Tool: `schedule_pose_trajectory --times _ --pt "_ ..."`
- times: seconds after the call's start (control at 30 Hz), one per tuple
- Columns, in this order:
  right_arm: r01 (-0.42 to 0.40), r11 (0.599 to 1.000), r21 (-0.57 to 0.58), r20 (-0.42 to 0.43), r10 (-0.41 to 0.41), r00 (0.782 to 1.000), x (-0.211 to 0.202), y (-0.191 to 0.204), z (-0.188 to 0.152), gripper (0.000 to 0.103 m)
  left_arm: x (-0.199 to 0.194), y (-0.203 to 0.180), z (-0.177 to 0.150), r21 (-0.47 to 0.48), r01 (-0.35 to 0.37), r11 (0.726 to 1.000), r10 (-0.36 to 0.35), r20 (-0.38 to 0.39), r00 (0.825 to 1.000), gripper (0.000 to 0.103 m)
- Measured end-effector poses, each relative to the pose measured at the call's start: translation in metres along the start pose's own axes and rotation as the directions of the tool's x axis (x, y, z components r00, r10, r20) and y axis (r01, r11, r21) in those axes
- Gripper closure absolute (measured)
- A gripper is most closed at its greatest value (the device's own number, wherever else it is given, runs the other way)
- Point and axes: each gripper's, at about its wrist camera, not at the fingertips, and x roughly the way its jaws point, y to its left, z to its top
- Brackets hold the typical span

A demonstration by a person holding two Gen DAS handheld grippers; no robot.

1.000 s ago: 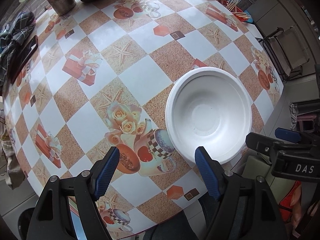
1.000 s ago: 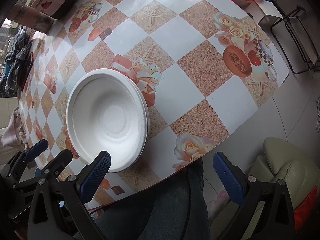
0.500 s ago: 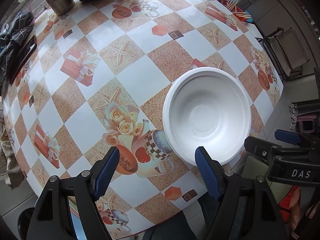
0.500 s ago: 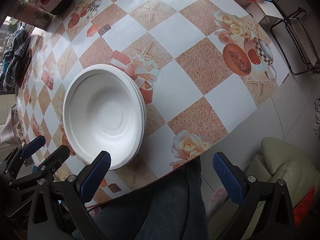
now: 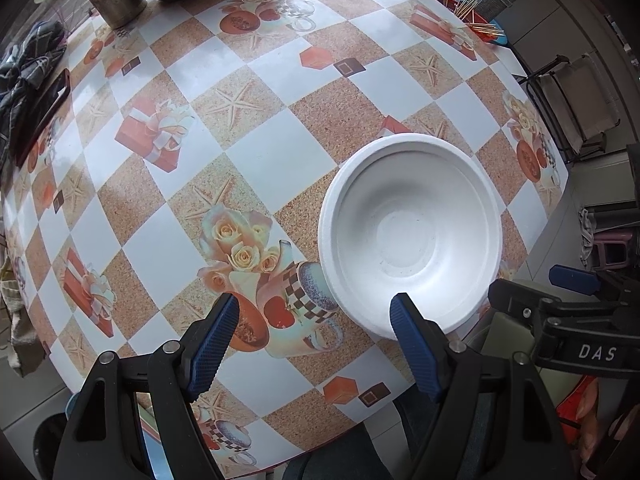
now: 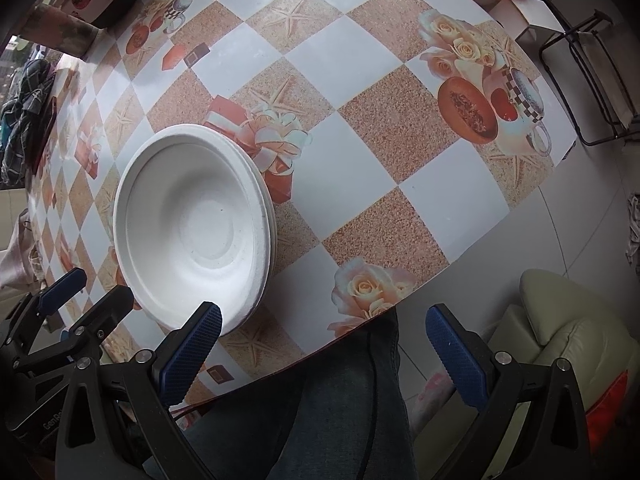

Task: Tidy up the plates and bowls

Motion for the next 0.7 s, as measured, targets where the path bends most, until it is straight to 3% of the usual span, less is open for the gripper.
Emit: schedule_pose_trajectory --times 0.7 --pt "0.026 1.0 0.004 -0.018 -0.026 0.999 0.007 -0.005 -0.001 0.0 0.012 -0.002 0.01 -0.044 -0.001 0.999 0.001 0.001 1.0 0.022"
